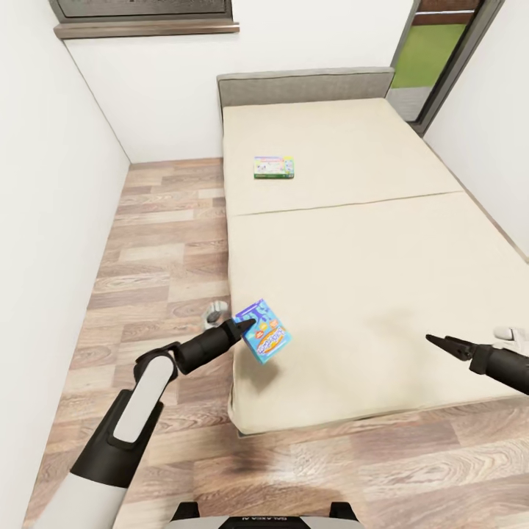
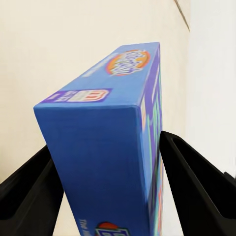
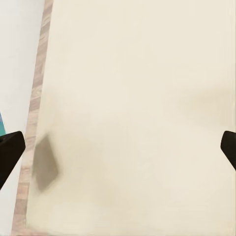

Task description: Put all the toys in the child's room - the three board games (two on the bed and one on the table), the two jigsaw puzzles on the table, and the tennis ball on the table - inside the toy box on the table in the child's room.

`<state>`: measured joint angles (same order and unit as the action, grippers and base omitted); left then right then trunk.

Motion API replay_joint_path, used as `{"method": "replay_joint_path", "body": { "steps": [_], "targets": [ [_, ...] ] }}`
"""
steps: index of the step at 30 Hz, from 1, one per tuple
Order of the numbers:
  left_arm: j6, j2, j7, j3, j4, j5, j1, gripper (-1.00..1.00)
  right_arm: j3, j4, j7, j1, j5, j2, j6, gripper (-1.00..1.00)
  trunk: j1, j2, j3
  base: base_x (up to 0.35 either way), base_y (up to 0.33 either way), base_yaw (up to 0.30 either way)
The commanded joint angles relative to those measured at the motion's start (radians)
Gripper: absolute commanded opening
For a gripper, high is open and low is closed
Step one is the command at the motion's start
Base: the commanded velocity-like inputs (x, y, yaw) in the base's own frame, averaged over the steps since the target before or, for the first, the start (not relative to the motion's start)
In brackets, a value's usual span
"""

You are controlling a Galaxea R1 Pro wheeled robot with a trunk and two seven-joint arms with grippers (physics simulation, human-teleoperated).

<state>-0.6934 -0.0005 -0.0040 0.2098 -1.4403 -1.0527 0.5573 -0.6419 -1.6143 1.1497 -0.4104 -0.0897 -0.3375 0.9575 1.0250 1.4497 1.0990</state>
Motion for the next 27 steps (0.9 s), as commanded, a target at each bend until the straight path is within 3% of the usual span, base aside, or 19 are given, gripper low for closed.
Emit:
{"method": "replay_joint_path", "body": {
  "steps": [1, 10, 17, 27],
  "targets": [
    [-0.008, 0.001, 0.019, -0.002, -0.014, -0.013, -0.004, -1.0, 0.009, 0.0, -0.002, -0.001, -0.003, 0.0, 0.008, 1.0, 0.0, 0.0, -0.001, 0.0, 0.0, 0.0],
    [-0.021, 0.005, 0.078, -0.007, -0.055, -0.052, -0.045, -1.0, 0.041, 0.0, -0.011, -0.001, 0.0, -0.001, 0.011, 1.0, 0.0, 0.0, -0.015, 0.0, 0.0, 0.0],
    [-0.049, 0.01, 0.096, -0.008, -0.07, -0.048, -0.057, -1.0, 0.052, 0.0, -0.012, -0.001, 0.0, 0.0, 0.012, 1.0, 0.0, 0.0, -0.026, 0.0, 0.0, 0.0],
    [-0.08, 0.011, 0.211, -0.011, -0.086, -0.047, -0.062, -1.0, 0.049, 0.0, -0.013, -0.001, 0.0, -0.006, 0.012, 1.0, 0.0, 0.0, -0.043, 0.0, 0.0, 0.0]
  ]
}}
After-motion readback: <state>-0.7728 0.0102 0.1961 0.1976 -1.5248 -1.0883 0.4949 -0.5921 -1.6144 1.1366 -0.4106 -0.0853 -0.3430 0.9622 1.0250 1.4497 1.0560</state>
